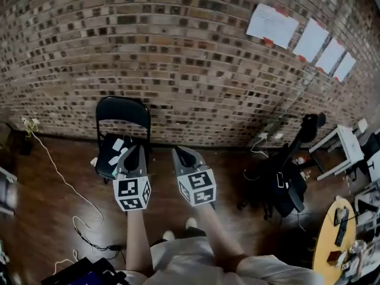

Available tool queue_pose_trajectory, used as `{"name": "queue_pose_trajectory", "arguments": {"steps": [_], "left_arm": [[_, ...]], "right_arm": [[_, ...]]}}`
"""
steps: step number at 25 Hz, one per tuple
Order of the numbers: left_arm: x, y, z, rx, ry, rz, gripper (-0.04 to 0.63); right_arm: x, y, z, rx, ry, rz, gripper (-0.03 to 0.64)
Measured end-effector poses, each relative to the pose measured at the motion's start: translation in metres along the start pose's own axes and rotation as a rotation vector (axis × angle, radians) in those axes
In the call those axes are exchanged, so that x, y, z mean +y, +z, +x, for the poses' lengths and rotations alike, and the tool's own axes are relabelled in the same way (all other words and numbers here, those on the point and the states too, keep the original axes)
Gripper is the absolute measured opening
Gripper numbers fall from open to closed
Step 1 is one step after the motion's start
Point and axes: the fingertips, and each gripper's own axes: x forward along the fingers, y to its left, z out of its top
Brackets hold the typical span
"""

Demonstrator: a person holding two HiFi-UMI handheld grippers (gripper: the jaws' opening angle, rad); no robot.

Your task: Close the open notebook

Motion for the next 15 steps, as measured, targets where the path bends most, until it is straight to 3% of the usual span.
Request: {"name": "queue_pose_trajectory", "arguments": {"steps": [6,15], "left_arm": [[0.149,0.007,-0.095,-0.032,0.407,-0.05,0.011],[0.265,0.027,-0.194,-0.067,0.84,-0.04,0.011]], "right_arm": [[0.158,0.016,0.084,0.015,0.412,-0.087,-0.012],[0.318,0.05,0.149,-0.032,0.841,-0.111,-0.012]]}}
